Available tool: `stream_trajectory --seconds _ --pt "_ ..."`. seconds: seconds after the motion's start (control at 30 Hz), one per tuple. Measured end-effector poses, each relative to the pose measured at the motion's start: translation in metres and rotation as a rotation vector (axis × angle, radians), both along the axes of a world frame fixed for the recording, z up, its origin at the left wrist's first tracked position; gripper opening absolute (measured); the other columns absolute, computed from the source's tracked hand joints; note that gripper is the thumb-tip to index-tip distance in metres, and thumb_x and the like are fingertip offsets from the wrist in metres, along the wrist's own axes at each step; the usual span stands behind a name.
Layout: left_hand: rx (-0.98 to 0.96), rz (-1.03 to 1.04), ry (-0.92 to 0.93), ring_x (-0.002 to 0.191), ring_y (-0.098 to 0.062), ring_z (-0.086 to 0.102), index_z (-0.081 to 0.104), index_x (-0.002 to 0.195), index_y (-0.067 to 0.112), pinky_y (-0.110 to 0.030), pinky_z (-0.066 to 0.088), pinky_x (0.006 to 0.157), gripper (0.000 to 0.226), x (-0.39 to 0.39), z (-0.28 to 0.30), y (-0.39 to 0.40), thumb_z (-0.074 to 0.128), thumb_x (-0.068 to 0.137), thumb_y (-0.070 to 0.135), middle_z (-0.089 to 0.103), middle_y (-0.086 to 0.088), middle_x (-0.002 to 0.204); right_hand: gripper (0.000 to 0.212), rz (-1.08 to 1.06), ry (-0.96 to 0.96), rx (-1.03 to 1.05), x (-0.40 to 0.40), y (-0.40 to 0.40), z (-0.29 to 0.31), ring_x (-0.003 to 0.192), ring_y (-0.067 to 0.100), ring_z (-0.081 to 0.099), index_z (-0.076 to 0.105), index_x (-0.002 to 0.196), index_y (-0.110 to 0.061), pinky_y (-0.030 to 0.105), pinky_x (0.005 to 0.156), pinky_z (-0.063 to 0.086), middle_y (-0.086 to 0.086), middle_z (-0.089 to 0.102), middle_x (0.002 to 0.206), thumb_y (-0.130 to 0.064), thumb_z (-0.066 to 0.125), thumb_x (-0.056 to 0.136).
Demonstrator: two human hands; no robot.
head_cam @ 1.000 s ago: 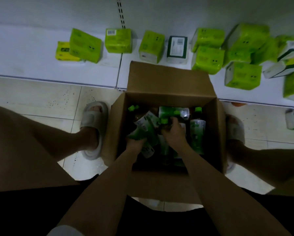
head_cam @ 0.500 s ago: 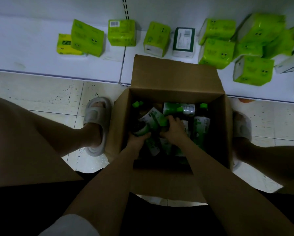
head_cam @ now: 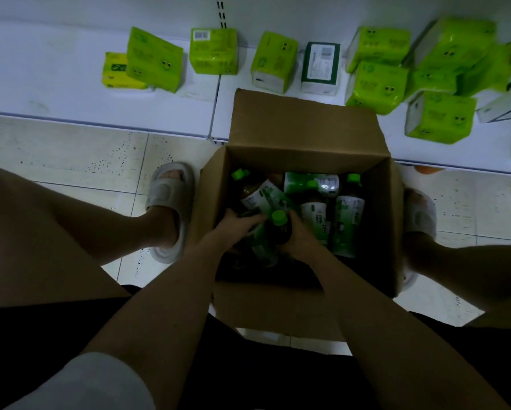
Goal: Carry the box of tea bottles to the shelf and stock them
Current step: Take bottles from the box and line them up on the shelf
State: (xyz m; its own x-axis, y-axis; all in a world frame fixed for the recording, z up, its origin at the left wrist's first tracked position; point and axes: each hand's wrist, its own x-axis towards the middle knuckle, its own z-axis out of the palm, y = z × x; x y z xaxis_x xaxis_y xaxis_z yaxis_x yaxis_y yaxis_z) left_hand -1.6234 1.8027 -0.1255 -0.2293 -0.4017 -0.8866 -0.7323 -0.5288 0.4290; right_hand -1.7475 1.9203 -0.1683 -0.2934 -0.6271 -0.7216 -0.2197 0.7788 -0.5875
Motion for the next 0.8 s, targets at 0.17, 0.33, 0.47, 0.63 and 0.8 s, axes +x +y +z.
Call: stream_trajectory --seconds 0.17,0.33,0.47,0.63,0.8 --pt "0.242 -0.171 -0.221 0.128 -0.04 0.044 0.033 0.145 0.026 -0.053 0.058 0.081 0.079 -0.007 0.013 -0.008 0.071 0.079 0.048 0.033 -0.011 0.15 0.086 -0.001 -0.033 -0.048 0.001 0.003 0.004 0.13 0.032 0.046 0.019 0.151 -0.022 0.045 0.106 0.042 0.01 0.042 0.148 -0.027 0.072 0.083" --pt "0.341 -0.462 -0.344 0.134 -0.041 0.036 0.023 0.149 0.025 -0.051 0.052 0.094 0.088 -0.018 0.021 0.0 0.075 0.079 0.038 0.02 -0.012 0.155 0.093 -0.01 -0.006 -0.085 0.001 0.01 0.006 0.133 0.033 0.043 0.017 0.151 -0.024 0.044 0.107 0.04 0.009 0.04 0.15 -0.027 0.076 0.08" --pt "0.195 -0.68 -0.334 0.132 -0.037 0.039 0.024 0.148 0.024 -0.044 0.047 0.1 0.087 -0.024 0.019 0.011 0.074 0.079 0.04 0.031 -0.011 0.15 0.088 -0.023 0.025 -0.132 0.002 0.018 0.009 0.133 0.032 0.044 0.023 0.15 -0.022 0.041 0.105 0.04 0.009 0.043 0.148 -0.026 0.076 0.08" --pt "0.086 -0.701 -0.259 0.108 -0.031 0.051 0.043 0.133 0.022 -0.043 0.057 0.082 0.068 -0.011 0.02 0.025 0.075 0.075 0.04 0.046 -0.009 0.133 0.073 -0.093 0.043 -0.183 0.006 0.033 0.019 0.127 0.031 0.05 0.038 0.138 -0.02 0.043 0.101 0.044 0.008 0.052 0.139 -0.025 0.078 0.077" --pt "-0.045 -0.625 -0.165 0.107 -0.03 0.055 0.048 0.126 0.016 -0.033 0.052 0.063 0.072 0.004 0.032 0.027 0.076 0.068 0.046 0.052 -0.009 0.125 0.064 -0.235 0.067 -0.28 0.006 0.036 0.039 0.113 0.022 0.058 0.046 0.119 -0.025 0.04 0.092 0.05 0.001 0.061 0.12 -0.027 0.084 0.068"
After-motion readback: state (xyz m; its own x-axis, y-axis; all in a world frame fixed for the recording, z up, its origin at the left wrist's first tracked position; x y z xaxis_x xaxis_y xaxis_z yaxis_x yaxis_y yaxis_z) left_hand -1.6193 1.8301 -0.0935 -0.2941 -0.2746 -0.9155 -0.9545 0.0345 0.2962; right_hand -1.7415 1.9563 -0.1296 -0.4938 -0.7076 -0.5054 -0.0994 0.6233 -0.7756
